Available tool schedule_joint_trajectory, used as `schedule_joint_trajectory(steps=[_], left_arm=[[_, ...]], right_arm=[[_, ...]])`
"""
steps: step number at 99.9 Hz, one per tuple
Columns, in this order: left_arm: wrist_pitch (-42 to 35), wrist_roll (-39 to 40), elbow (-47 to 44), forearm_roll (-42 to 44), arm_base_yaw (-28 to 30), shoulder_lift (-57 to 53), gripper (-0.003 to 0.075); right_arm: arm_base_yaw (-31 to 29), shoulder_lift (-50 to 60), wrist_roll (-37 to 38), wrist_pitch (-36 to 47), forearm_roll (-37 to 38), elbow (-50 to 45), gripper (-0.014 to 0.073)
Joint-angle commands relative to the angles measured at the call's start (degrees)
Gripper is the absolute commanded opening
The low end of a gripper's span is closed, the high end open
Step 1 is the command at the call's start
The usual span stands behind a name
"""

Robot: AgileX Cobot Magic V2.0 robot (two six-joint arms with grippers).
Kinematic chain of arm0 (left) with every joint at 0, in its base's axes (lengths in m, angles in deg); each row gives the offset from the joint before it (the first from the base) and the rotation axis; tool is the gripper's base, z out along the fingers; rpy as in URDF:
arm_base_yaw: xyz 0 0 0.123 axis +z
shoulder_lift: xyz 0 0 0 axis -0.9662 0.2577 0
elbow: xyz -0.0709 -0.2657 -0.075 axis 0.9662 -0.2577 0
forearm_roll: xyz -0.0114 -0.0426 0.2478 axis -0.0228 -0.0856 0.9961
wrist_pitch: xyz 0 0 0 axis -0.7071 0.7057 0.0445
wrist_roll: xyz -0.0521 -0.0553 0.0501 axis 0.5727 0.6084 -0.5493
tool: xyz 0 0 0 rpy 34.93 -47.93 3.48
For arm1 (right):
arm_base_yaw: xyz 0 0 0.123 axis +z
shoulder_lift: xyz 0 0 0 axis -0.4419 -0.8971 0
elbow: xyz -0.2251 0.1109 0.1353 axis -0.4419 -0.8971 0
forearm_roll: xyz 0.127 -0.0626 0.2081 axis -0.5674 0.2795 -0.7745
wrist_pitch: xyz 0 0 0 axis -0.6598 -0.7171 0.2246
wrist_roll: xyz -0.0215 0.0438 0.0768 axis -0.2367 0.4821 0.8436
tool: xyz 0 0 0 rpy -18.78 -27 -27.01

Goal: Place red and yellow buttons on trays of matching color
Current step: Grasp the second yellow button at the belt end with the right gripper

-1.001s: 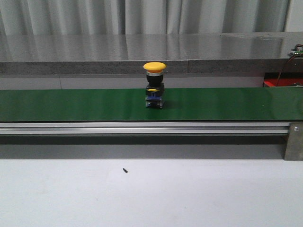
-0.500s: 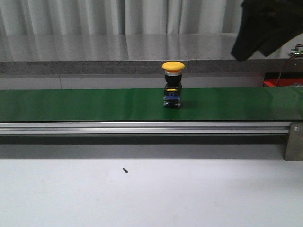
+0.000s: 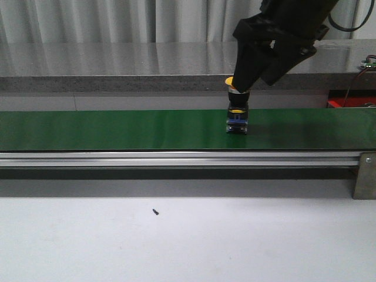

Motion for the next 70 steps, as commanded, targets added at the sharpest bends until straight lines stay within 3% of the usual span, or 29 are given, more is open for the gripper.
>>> schedule_joint_trajectory(steps=[1,14,36,54,70], left_arm=[[-4.7,0.0,1.6,-1.1,-0.4,0.0,-0.002],[-4.7,0.0,1.6,-1.1,-0.4,0.0,-0.002],[-4.7,0.0,1.6,-1.1,-0.4,0.0,-0.002],[-4.5,0.0,1.6,-1.1,-0.4,0.0,-0.002],[-4.1,0.0,1.6,-1.1,-0.4,0.0,-0.002]], right_arm=[[0.0,1.0,-0.3,1.1,-1.4,3.0,0.0503],[-0.1,0.2,-0.3,0.8,-1.4,3.1,0.0475],[-0.3,0.3,-0.3,-2.1,-1.1,3.1,0.0208],[-2.4,2.5,2.5,-6.3,1.1,3.8,0.0209],[-9.7,7.4,3.8,-9.7,3.2,3.8,0.0209]])
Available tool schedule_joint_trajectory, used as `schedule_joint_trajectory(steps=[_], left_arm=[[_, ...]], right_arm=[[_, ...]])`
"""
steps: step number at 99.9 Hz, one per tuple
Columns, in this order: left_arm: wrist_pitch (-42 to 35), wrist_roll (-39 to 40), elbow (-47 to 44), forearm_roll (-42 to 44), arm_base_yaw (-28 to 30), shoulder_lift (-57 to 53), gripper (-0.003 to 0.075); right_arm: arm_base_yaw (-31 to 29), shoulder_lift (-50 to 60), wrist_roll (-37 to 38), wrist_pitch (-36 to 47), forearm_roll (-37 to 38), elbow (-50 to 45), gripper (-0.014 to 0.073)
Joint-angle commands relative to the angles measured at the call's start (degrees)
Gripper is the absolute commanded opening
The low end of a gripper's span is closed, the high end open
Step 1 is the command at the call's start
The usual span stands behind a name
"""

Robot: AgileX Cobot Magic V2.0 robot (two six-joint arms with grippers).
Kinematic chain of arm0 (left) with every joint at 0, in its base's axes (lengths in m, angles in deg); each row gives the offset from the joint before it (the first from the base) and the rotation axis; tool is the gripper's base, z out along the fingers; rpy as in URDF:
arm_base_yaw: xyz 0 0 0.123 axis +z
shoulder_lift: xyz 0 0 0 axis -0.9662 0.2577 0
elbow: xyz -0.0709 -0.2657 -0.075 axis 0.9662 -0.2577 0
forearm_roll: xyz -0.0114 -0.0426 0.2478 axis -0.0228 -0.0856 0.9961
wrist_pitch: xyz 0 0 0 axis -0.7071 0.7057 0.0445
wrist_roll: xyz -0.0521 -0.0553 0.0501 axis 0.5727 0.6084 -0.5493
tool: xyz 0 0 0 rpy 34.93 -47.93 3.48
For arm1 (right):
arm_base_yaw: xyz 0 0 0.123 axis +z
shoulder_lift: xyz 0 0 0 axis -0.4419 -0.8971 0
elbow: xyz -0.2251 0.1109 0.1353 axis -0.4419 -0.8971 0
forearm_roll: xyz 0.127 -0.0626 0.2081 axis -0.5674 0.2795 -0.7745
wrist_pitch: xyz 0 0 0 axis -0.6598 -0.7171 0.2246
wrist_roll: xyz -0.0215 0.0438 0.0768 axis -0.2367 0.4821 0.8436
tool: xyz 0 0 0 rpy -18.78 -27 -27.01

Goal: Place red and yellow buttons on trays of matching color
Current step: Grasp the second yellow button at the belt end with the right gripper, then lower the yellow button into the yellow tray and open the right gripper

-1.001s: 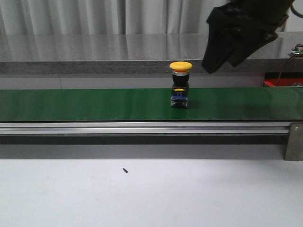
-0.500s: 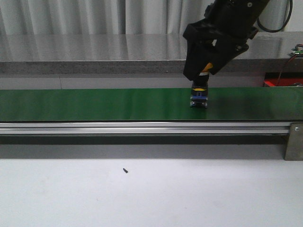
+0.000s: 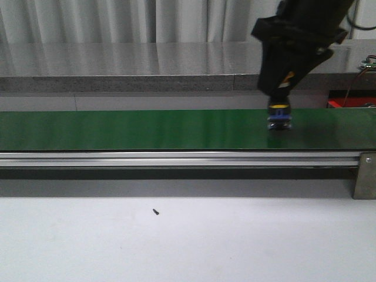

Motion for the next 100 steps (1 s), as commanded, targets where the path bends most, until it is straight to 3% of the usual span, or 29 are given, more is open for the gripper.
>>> schedule_joint_trajectory(steps=[1,34,48,65,100], left_arm=[[-4.0,0.0,1.6,-1.1,-0.4,0.0,-0.002],[-3.9,0.0,1.6,-1.1,-0.4,0.0,-0.002],[-3.9,0.0,1.6,-1.1,-0.4,0.0,-0.002],[-3.9,0.0,1.6,-1.1,-0.4,0.0,-0.002],[-3.9,0.0,1.6,-1.1,-0.4,0.0,-0.002]], right_arm=[[-4.9,6.5,0.7,-0.8,0.9,2.1,0.0209],[-32.2,10.5,0.6,-5.0,0.8,1.9,0.0209],[-40.4,9.6,0.6,-3.7,0.8,1.8,0.0209],[-44.3,7.3,1.0,0.9,0.5,1.8,0.0209],[-44.6,-2.2,1.6,-1.2,0.5,1.8,0.0209]])
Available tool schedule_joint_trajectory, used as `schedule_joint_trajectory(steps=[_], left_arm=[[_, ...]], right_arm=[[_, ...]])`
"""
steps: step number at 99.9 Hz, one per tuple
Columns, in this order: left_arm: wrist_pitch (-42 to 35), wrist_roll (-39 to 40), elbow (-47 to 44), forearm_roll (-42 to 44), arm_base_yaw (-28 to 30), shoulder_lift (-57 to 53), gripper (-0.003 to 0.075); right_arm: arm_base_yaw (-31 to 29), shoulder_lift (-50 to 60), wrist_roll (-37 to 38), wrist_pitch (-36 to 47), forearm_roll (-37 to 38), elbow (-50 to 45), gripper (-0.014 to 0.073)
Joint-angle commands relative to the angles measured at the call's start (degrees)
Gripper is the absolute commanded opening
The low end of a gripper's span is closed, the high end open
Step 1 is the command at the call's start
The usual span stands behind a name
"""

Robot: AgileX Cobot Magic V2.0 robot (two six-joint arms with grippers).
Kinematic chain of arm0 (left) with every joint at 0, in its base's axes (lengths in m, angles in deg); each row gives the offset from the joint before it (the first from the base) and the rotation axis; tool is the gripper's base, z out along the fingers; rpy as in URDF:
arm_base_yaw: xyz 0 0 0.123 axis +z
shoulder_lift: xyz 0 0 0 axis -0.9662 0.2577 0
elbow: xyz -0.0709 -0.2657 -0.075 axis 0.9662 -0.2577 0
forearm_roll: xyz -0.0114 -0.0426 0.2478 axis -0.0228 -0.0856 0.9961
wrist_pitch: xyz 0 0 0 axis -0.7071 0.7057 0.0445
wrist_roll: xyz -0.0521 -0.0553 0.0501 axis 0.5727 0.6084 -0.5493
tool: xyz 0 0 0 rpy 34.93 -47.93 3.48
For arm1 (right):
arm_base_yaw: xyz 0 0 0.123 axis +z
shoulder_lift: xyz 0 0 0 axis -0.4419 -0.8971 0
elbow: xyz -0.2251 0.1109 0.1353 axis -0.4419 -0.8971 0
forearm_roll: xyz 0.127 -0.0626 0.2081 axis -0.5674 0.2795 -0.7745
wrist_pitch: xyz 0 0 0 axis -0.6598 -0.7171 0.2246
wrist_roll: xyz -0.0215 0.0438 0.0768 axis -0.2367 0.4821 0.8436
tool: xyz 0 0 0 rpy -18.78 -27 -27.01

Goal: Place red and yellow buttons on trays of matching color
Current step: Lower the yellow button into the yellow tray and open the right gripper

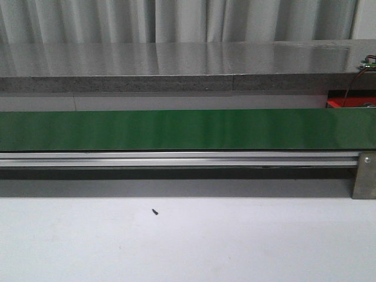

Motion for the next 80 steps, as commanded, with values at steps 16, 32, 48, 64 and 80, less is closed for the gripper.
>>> schedule_joint_trajectory(steps=[16,32,48,64,80], left_arm=[[-4.1,0.0,1.6,-1.1,-0.4,0.0,-0.002],[-4.4,0.0,1.6,-1.1,-0.4,0.0,-0.002],[-4.4,0.0,1.6,-1.1,-0.4,0.0,-0.002],[-4.4,0.0,1.6,-1.1,-0.4,0.0,-0.002],[-4.4,0.0,1.6,-1.1,-0.4,0.0,-0.002]], right_arm=[[-0.5,-1.4,0.4,0.7,-1.3,1.6,0.0209],[-0.5,-2.5,0.4,1.4,-2.3,0.5,0.0209],[-0.5,-2.6,0.4,3.1,-3.7,-1.7,0.021],[-0.5,-2.6,0.4,3.4,-3.7,-2.3,0.0291],[-0.5,-2.6,0.4,3.4,-3.7,-2.3,0.0436]])
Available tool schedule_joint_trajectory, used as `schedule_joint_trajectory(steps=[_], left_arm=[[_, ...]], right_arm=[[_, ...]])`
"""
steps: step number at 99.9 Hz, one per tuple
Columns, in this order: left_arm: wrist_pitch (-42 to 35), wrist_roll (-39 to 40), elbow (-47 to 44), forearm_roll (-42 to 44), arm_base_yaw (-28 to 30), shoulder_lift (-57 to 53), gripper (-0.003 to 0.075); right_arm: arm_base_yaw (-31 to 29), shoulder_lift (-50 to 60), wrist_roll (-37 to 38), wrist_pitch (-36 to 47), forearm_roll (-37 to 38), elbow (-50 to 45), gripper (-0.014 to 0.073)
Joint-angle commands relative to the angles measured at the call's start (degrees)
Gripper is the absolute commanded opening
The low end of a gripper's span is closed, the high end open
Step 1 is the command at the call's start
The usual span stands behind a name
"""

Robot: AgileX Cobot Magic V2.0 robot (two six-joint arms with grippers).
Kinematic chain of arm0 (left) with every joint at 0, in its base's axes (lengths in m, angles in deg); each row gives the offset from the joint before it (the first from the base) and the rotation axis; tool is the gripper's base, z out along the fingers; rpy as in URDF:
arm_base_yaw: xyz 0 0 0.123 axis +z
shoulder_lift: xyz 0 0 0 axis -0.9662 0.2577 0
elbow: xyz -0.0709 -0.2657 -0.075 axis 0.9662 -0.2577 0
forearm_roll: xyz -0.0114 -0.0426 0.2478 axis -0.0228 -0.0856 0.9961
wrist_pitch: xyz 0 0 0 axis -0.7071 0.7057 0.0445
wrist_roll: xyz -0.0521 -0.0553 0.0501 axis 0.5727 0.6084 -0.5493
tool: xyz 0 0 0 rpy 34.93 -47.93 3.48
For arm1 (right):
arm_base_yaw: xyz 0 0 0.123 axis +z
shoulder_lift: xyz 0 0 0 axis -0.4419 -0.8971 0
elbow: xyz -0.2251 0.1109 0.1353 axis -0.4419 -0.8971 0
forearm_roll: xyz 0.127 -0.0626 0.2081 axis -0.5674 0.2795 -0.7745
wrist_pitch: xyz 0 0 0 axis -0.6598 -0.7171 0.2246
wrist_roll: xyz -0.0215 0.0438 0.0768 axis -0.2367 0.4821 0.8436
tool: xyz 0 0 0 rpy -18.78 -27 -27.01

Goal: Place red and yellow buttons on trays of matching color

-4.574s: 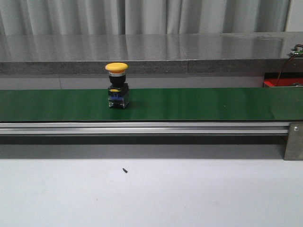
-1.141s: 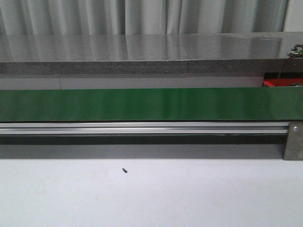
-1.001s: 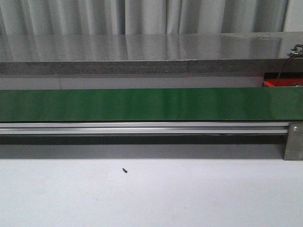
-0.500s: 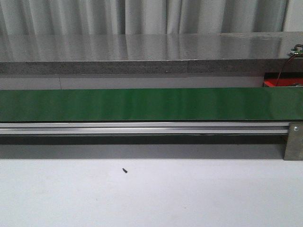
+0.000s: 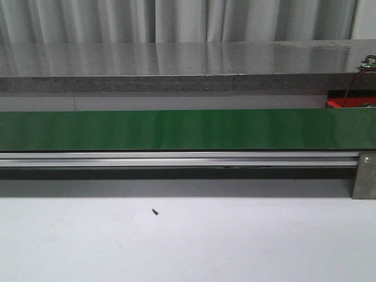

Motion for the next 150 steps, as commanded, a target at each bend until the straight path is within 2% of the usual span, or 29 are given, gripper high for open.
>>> schedule_joint_trajectory(steps=[1,24,45,78,99,124,132,141,150], left_arm=[[-4.5,0.0,1.6,-1.1,-0.4,0.0,-0.002],[-4.5,0.0,1.6,-1.1,-0.4,0.0,-0.002],[-4.5,0.0,1.6,-1.1,-0.4,0.0,-0.002],[-4.5,0.0,1.6,-1.1,-0.4,0.0,-0.002],[-4.5,0.0,1.6,-1.1,-0.4,0.0,-0.002],[-4.5,0.4,1.6,-1.1,-0.4,0.0,-0.0019],[-4.5,0.4,1.6,-1.1,-0.4,0.0,-0.0018],[-4.5,0.4,1.6,-1.1,-0.4,0.0,0.0001],[-4.5,0.4,1.6,-1.1,-0.4,0.0,0.0083]], right_arm=[[-0.5,2.9,-0.2,1.0,-1.4,1.1,0.0439],[-0.5,5.2,-0.2,1.2,-2.3,1.2,0.0444],[1.1,12.5,-1.0,2.3,-4.4,1.2,0.0444],[14.0,28.1,-4.8,2.9,-4.5,-0.6,0.0444],[20.6,38.8,-5.0,4.7,-4.5,-8.2,0.0438],[22.5,52.2,-5.6,5.3,-4.5,-22.6,0.0433],[22.5,56.0,-5.6,5.3,-4.5,-26.5,0.0363],[22.5,59.2,-5.6,5.6,-4.5,-30.0,0.0203],[22.5,61.8,-5.6,6.0,-4.5,-31.9,0.0034]])
